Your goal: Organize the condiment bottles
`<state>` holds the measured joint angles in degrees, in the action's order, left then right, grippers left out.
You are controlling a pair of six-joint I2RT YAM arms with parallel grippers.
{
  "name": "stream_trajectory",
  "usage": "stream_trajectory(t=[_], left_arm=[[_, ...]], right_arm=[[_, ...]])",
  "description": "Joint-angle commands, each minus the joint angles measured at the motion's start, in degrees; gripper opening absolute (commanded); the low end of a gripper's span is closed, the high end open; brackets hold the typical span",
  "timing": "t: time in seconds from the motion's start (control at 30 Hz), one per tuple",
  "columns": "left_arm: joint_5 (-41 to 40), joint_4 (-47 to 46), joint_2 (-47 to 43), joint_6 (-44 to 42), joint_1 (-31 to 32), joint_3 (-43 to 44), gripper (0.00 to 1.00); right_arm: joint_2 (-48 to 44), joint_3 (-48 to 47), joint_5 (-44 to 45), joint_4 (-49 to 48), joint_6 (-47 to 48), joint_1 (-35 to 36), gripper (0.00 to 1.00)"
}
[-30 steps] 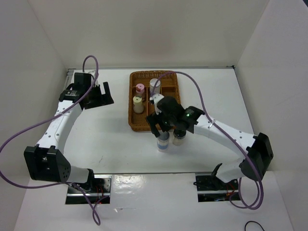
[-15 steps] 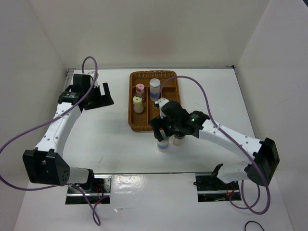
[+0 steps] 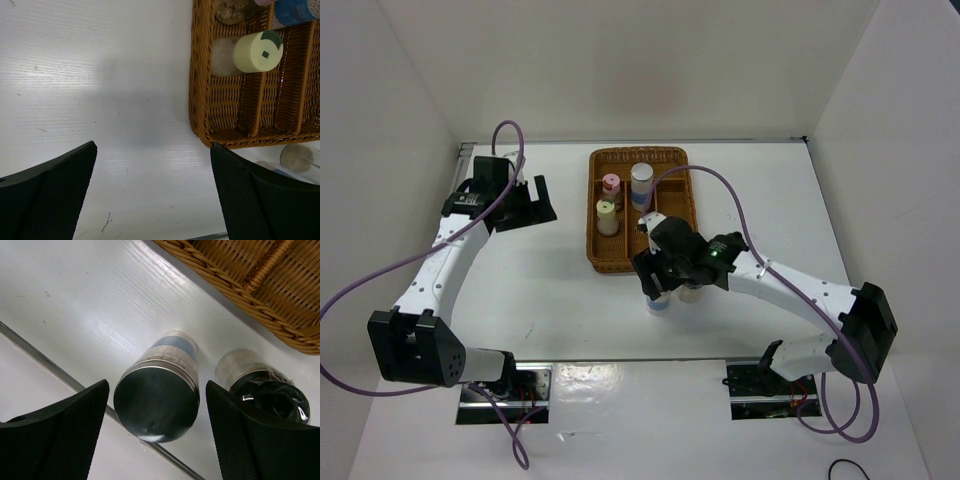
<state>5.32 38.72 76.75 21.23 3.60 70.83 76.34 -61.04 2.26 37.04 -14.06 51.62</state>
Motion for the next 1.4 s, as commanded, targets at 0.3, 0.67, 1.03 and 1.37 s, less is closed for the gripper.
stream_trajectory(t=[0.3,0.67,1.03,1.37], left_arm=[[0.13,-1.28,-0.90,-0.49,-0.26,0.01,1.00],[-0.40,-1.28,-0.37,-0.49,-0.26,0.54,1.00],[-1.45,-1.81,-0.37,-1.02,-0.26,2.12,1.00],[-0.93,-2.86,1.99,-1.02,-0.26,2.65,1.00]], right_arm=[[3.12,0.22,0.55,-1.44,0.09,0.50,0.60],[0.22,-14.52,3.01,4.18,1.49,0.50,0.46],[3.11,-23.95,5.82,-0.73,8.52,-11.16,0.46],[16.11,-33.26,1.69,-7.33,11.08,-16.20,0.46]])
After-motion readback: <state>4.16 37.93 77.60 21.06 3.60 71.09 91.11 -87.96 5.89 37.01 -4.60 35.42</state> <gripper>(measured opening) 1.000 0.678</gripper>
